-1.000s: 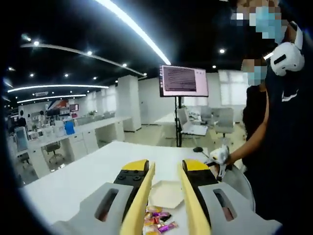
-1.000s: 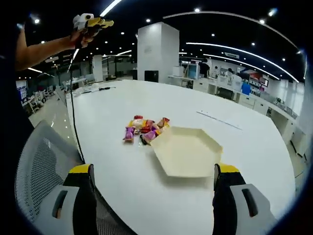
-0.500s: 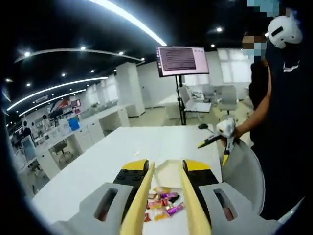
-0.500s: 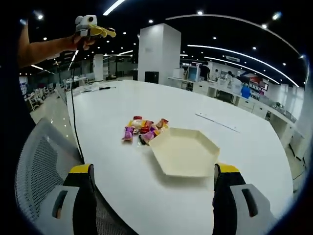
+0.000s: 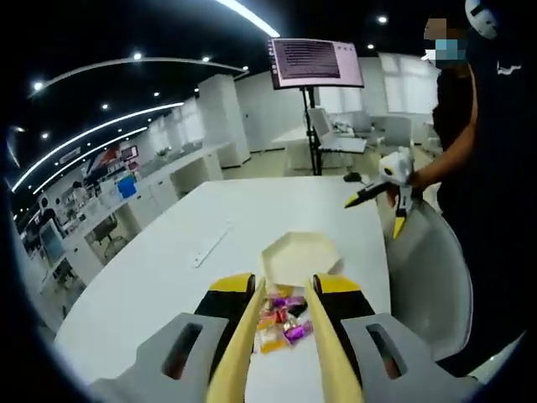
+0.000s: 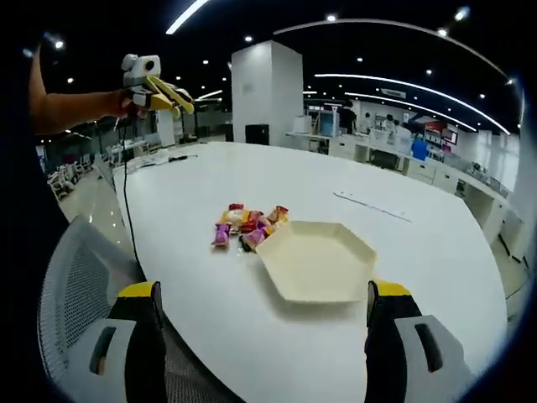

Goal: Place the target food into the container with the food tongs after gripping and lifting it, then release it inside without dropping or visibly crushing the food.

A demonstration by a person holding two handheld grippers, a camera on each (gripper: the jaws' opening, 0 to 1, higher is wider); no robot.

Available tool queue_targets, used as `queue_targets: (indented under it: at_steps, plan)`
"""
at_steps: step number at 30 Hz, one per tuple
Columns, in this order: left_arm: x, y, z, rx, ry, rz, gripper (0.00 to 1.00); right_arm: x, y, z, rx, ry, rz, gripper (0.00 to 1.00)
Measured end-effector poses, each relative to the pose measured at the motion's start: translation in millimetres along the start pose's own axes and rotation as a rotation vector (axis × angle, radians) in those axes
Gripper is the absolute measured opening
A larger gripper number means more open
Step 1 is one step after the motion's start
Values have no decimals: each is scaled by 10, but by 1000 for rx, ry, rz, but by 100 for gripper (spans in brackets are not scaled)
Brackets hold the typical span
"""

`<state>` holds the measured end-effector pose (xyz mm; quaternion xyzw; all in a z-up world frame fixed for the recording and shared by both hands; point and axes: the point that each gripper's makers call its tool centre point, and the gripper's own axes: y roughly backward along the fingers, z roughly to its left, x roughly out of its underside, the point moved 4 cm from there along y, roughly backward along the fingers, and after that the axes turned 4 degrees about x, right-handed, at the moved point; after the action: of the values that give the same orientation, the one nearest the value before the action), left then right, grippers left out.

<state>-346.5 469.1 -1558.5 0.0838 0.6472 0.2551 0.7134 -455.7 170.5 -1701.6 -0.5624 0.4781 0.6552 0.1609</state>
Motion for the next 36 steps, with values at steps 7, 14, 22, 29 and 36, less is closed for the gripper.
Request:
queue_targets:
  at_steps: [7, 14, 22, 29, 36]
  plan:
    - [248, -146, 130, -48, 76, 54, 24, 114, 4, -14, 38, -32, 27, 100]
    - [482, -259, 249, -96, 127, 64, 25, 106, 13, -1, 29, -13, 3, 100]
    - [758, -392, 370, -120, 145, 111, 25, 54, 18, 68, -12, -2, -50, 100]
    - [979, -497, 527, -174, 175, 135, 25, -48, 45, -43, 72, 20, -130, 100]
    - [1152, -647, 580, -167, 204, 152, 24, 7, 128, -190, 64, -39, -101, 100]
